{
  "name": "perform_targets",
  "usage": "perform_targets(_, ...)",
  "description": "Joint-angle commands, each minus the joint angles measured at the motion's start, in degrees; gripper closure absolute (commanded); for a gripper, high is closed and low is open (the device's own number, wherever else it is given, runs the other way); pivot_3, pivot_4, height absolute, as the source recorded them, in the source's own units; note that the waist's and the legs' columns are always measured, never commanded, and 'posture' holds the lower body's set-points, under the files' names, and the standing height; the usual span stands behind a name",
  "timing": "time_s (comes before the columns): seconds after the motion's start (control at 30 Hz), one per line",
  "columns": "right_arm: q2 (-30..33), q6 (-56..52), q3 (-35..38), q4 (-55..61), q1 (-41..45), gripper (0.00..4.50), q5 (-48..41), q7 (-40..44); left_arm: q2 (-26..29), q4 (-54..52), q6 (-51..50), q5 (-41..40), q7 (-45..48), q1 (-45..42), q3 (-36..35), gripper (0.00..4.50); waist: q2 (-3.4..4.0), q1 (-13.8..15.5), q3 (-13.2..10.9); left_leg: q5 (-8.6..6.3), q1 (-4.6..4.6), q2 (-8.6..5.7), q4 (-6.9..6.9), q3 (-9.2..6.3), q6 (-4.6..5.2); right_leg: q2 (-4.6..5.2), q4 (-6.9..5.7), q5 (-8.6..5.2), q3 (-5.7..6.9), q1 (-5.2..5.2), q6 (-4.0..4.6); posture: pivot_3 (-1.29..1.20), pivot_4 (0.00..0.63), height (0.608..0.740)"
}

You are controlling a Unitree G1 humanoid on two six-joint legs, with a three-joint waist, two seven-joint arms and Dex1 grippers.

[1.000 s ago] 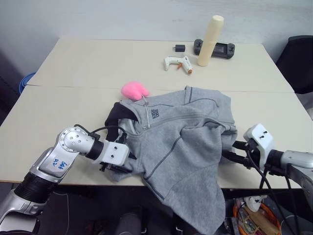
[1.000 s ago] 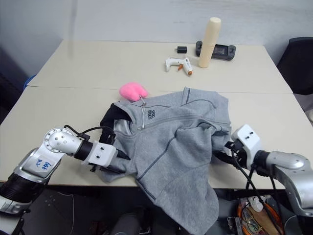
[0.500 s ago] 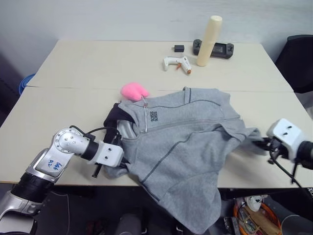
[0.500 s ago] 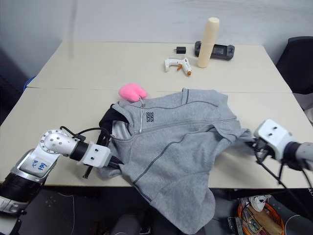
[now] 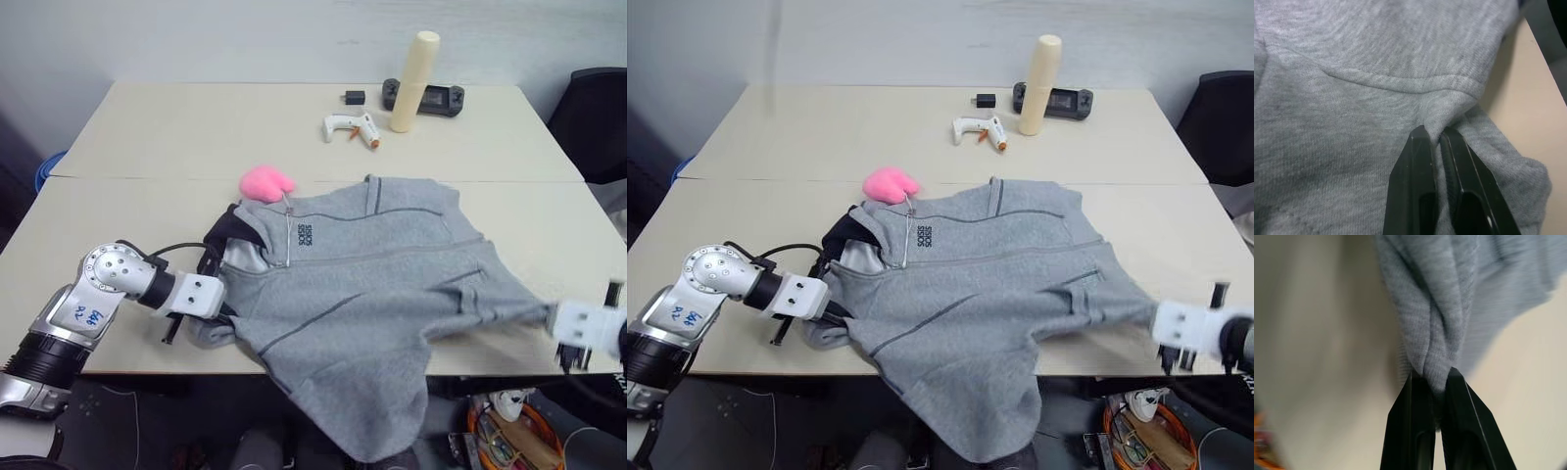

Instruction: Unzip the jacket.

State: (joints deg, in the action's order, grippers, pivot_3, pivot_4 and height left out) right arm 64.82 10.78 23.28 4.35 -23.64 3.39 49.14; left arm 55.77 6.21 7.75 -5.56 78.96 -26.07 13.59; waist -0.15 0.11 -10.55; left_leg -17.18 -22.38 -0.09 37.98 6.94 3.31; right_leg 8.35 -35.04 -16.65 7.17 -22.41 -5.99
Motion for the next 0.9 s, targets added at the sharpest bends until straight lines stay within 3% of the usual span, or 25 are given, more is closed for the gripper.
perform_targets(0.03, -2.7, -2.2, 7.4, 2.8, -2.9, 4.43, -0.5, -0.1, 3.0, 1.3, 0.1, 1.7, 1.4, 1.9, -1.1, 4.46, 0.0, -0.4, 0.0, -0.02, 0.03, 0.02, 0.0, 0.02, -0.01, -0.01, -0.01, 0.0, -0.04, 0.01, 0.0, 0.0, 0.15, 0.74)
perform_targets(0.17, -4.9, -3.0, 8.8, 4.8, -4.9, 4.43, -1.5, 1.6, 3.4, 1.6, 0.1, 1.1, 1.6, 2.2, -1.5, 4.46, 0.0, -0.3, 0.0, -0.12, 0.09, 0.13, -0.02, 0.03, -0.13, -0.07, -0.02, -0.02, -0.16, -0.02, 0.05, 0.0, 0.15, 0.74)
perform_targets(0.37, -6.3, -5.7, 13.7, 11.8, -17.6, 4.43, -7.4, 14.6, 3.2, 5.9, 1.9, 1.6, 3.4, -0.4, -1.6, 4.46, 0.02, 0.0, 0.0, -0.18, 0.08, 0.23, -0.04, 0.02, -0.2, -0.2, 0.01, -0.08, -0.13, -0.01, 0.13, 0.0, 0.15, 0.74)
perform_targets(0.6, -8.4, -8.0, 14.6, 14.2, -19.6, 4.43, -6.2, 14.8, 2.4, 7.7, 2.5, 1.2, 5.7, -2.4, -1.1, 4.46, 0.02, -0.2, 0.0, -0.28, 0.1, 0.26, -0.01, 0.03, -0.2, -0.19, -0.02, -0.08, -0.17, -0.03, 0.13, 0.0, 0.15, 0.74)
perform_targets(0.73, -9.3, -11.5, 15.9, 18.6, -23.4, 4.43, -9.1, 19.1, 1.6, 5.4, -5.1, -2.8, 7.3, -3.2, -2.1, 4.46, 0.02, 0.1, 0.0, -0.31, 0.07, 0.28, -0.01, 0.02, -0.25, -0.21, -0.03, -0.11, -0.17, -0.06, 0.19, 0.0, 0.15, 0.74)
perform_targets(0.9, -7.8, -22.8, 20.9, 24.3, -21.0, 3.03, -17.4, 23.4, 2.6, -0.1, -17.2, -9.7, 9.3, -2.5, -4.7, 3.08, -0.01, 0.1, 0.0, -0.37, 0.02, 0.29, 0.16, 0.01, -0.14, -0.22, -0.07, -0.1, -0.17, -0.04, 0.18, 0.0, 0.15, 0.74)
